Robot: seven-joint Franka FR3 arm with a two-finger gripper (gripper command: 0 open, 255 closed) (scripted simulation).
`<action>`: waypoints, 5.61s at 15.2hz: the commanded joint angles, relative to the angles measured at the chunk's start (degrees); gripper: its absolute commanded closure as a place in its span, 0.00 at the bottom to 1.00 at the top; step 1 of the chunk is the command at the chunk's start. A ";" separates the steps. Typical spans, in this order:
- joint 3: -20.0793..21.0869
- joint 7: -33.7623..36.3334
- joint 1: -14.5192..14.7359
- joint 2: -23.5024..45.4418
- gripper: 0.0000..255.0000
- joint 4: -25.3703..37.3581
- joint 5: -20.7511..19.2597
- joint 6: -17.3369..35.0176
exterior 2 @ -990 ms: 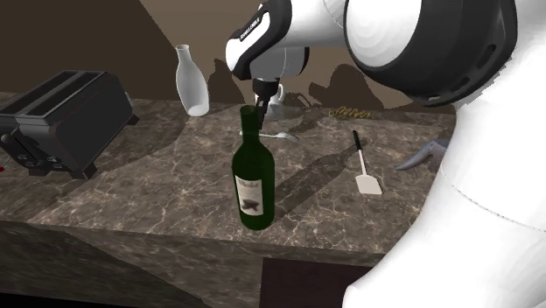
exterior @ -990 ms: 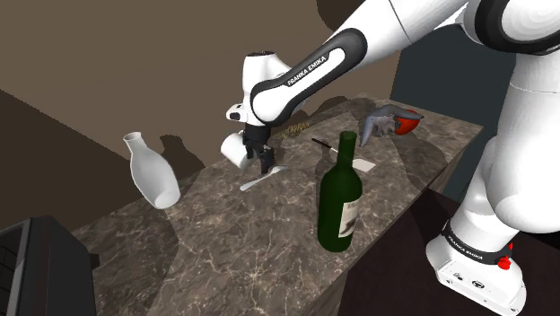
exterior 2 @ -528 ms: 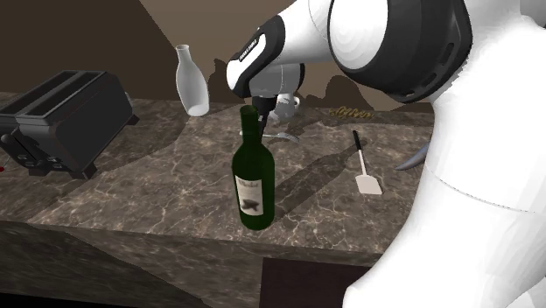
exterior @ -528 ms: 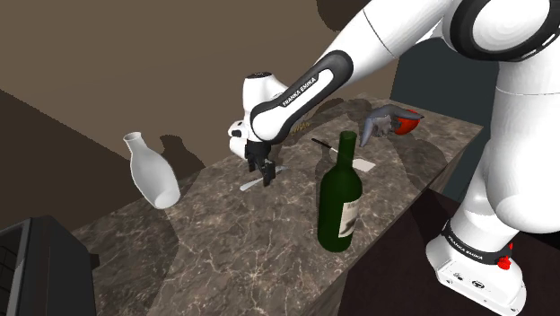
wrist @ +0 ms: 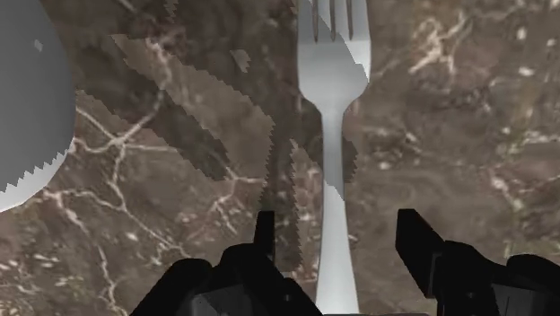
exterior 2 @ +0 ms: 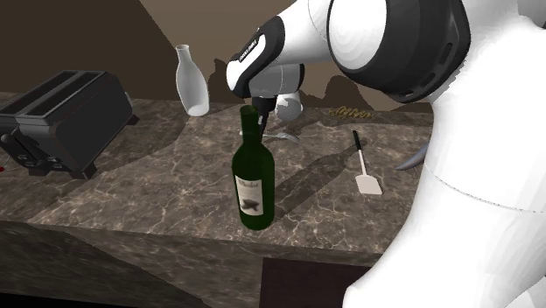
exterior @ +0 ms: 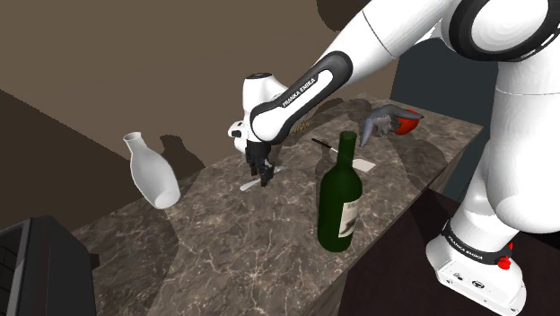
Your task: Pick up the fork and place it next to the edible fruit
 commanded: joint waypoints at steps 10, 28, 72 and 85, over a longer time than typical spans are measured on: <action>0.01 0.04 -0.02 -0.47 1.00 0.19 0.02 -0.65; 0.07 0.83 -0.33 -7.23 1.00 5.85 0.22 -13.02; -20.49 -29.60 -15.70 -53.92 1.00 -27.77 -5.20 -29.24; -34.99 -46.60 -25.18 -59.97 1.00 -27.75 -16.18 -35.57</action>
